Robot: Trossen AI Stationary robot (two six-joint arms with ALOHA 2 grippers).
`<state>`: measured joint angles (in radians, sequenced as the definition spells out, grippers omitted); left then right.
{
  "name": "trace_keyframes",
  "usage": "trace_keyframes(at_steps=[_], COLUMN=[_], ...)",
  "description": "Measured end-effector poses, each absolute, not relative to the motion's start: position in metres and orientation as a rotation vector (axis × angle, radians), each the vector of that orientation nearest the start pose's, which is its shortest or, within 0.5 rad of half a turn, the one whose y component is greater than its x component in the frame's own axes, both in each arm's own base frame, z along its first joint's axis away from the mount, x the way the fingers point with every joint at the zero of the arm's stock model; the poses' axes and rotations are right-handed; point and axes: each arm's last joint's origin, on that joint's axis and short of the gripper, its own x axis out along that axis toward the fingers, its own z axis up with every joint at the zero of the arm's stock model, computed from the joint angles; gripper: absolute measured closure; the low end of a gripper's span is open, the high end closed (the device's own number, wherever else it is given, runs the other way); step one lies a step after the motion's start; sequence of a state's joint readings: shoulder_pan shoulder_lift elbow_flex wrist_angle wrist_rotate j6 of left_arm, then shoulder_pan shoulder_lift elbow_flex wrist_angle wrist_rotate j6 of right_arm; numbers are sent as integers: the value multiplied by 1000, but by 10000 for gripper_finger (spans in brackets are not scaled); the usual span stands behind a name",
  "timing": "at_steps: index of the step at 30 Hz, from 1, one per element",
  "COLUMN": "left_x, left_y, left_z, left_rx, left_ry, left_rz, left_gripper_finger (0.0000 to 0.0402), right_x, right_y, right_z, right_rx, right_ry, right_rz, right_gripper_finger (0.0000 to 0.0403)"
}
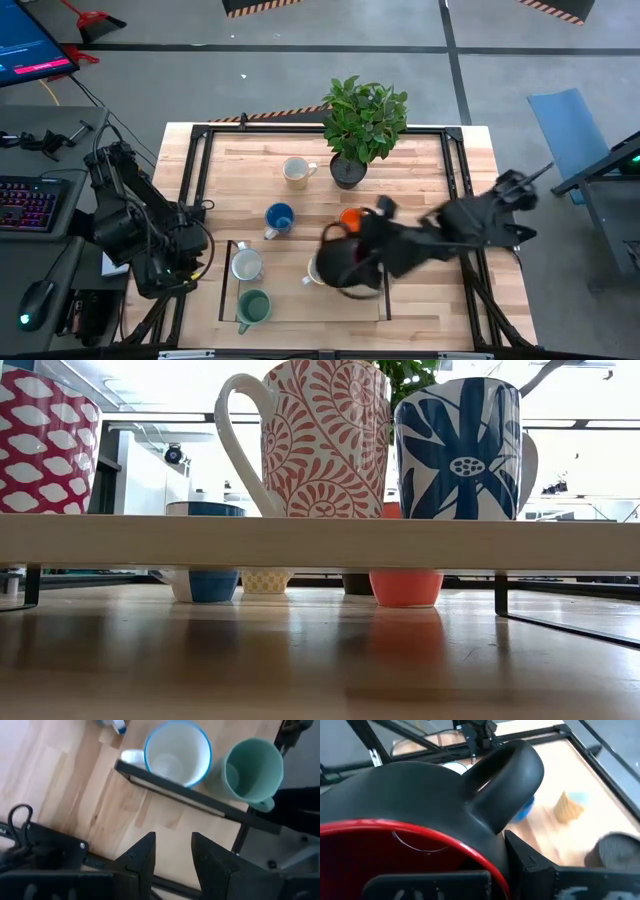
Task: Place coffee mugs
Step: Put the black mug on the shelf
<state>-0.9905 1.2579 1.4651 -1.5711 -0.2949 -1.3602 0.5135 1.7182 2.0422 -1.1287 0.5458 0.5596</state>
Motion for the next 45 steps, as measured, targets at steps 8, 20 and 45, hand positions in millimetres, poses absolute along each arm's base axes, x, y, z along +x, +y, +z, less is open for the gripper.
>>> trace_keyframes(at_steps=[8,20,45], left_x=[112,112,114], left_y=[-149,-149,-150], left_z=[372,372,373], left_rx=[-322,-321,-354], left_ry=[1078,1070,1029], left_rz=[277,280,291], left_gripper_finger=[289,289,289], right_x=[380,441,473], right_y=[123,93,102], right_z=[415,356,314], right_rx=[-27,-72,-102], right_ry=[745,870,881], right_rz=[-137,-69,-5], right_gripper_finger=[403,403,403])
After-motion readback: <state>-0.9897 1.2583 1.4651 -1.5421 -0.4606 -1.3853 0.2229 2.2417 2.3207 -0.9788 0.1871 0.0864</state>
